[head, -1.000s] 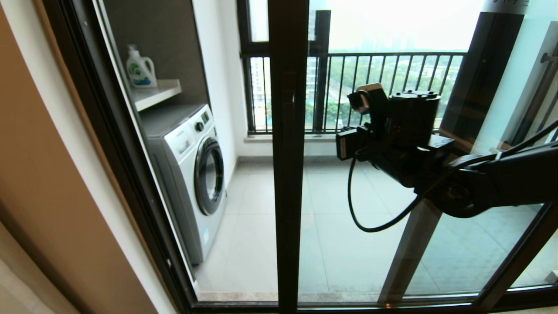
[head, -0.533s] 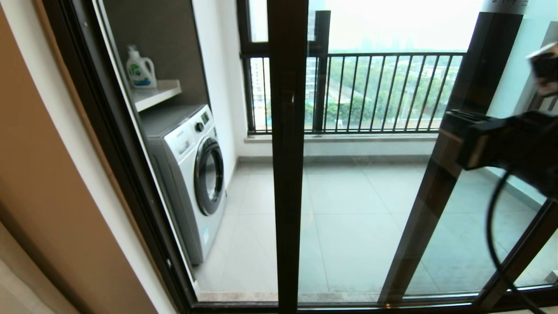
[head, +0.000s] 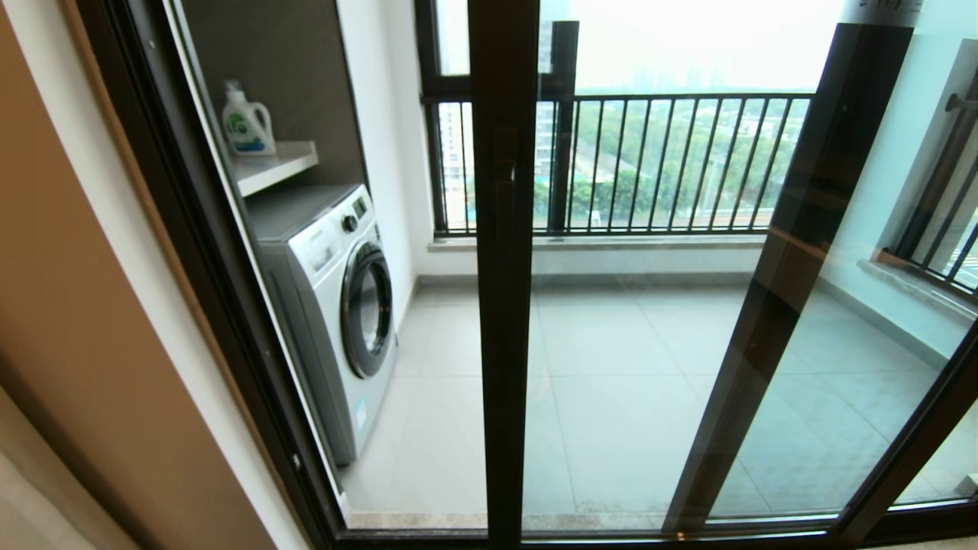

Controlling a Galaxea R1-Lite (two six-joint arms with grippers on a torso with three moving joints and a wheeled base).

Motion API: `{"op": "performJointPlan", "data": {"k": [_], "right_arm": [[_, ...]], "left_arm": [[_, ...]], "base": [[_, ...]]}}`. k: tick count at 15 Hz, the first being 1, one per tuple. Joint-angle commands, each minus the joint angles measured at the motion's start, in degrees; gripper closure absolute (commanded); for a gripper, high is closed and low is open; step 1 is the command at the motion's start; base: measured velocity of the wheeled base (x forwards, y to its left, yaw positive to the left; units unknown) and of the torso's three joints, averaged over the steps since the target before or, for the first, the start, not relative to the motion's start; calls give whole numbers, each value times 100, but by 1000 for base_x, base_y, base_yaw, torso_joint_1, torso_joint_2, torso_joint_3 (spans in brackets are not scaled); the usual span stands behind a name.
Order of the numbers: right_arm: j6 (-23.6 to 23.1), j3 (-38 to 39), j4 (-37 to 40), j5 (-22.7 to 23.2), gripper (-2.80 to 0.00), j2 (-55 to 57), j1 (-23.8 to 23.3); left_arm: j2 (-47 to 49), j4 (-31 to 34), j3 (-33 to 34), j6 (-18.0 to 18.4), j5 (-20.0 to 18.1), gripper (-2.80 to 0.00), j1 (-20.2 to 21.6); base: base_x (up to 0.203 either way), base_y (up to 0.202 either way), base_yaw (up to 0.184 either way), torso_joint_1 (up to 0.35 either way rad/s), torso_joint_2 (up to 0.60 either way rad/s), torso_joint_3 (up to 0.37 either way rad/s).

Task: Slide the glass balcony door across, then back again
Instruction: Close the slid door

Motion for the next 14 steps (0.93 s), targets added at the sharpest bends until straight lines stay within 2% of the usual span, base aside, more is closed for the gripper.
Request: {"op": "performJointPlan", "data": {"k": [1, 2, 3, 5, 6, 7, 10, 11, 12, 14], "right_arm": [[-43, -223, 225, 438, 0, -1199, -956], [68, -425, 218, 485, 0, -1284, -1034], [245, -673, 346, 504, 0, -1291, -890], [349, -1203, 1327, 493, 0, -1383, -339], [479, -1464, 1879, 495, 0, -1444, -311], [533, -1513, 2107, 534, 0, -1656, -350], [293, -821, 2782, 1032, 0, -2747, -515], [488, -606, 2991, 1043, 0, -2894, -543], [983, -386, 3110, 1020, 0, -2892, -558], [1267, 317, 3194, 846, 0, -2880, -570]], "left_arm": [[8, 1, 0, 0, 7, 0, 2], [8, 1, 0, 0, 6, 0, -6], [8, 1, 0, 0, 7, 0, -6], [5, 1, 0, 0, 7, 0, 3], [1, 1, 0, 0, 4, 0, -4], [8, 1, 0, 0, 7, 0, 0], [2, 1, 0, 0, 7, 0, -3], [8, 1, 0, 0, 7, 0, -4], [8, 1, 0, 0, 7, 0, -6], [7, 1, 0, 0, 6, 0, -6]], "base": [[0, 0, 0, 0, 0, 0], [0, 0, 0, 0, 0, 0], [0, 0, 0, 0, 0, 0], [0, 0, 0, 0, 0, 0], [0, 0, 0, 0, 0, 0], [0, 0, 0, 0, 0, 0], [0, 0, 0, 0, 0, 0], [0, 0, 0, 0, 0, 0], [0, 0, 0, 0, 0, 0], [0, 0, 0, 0, 0, 0]]}}
